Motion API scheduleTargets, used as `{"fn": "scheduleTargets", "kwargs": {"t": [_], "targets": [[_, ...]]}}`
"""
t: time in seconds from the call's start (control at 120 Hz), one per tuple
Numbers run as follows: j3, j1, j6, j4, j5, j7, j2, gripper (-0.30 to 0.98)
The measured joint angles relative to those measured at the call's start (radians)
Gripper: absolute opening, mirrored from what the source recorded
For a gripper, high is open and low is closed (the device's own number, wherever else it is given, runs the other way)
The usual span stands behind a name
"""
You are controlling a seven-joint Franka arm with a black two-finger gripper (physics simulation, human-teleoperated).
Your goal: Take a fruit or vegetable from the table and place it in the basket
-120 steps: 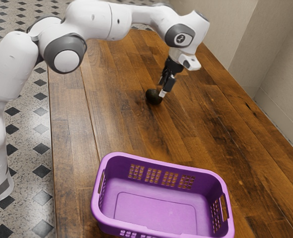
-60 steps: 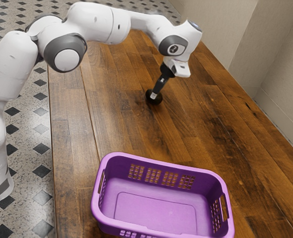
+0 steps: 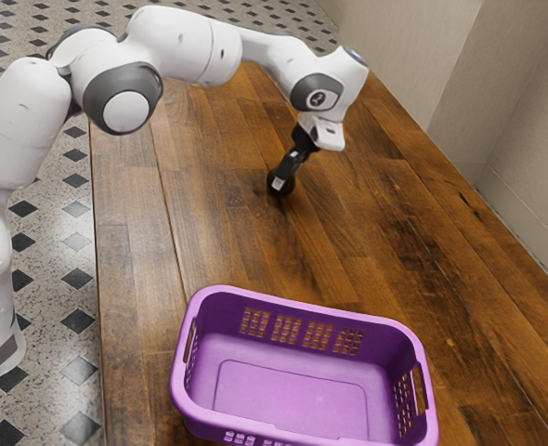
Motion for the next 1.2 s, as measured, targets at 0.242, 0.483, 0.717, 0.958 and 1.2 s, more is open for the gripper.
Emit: {"fn": "scheduleTargets", "kwargs": {"t": [0.242,0.483,0.717,0.958,1.2], "targets": [[0.000,0.024,0.005,-0.015,0.000,0.036,0.001,0.69],[0.000,0.031,0.015,-0.018,0.000,0.060,0.005,0.69],[0.000,0.031,0.020,-0.018,-0.001,0.075,0.010,0.64],[-0.001,0.031,0.026,-0.018,0.003,0.083,0.016,0.27],[-0.002,0.031,0.030,-0.015,0.004,0.089,-0.003,0.32]]}}
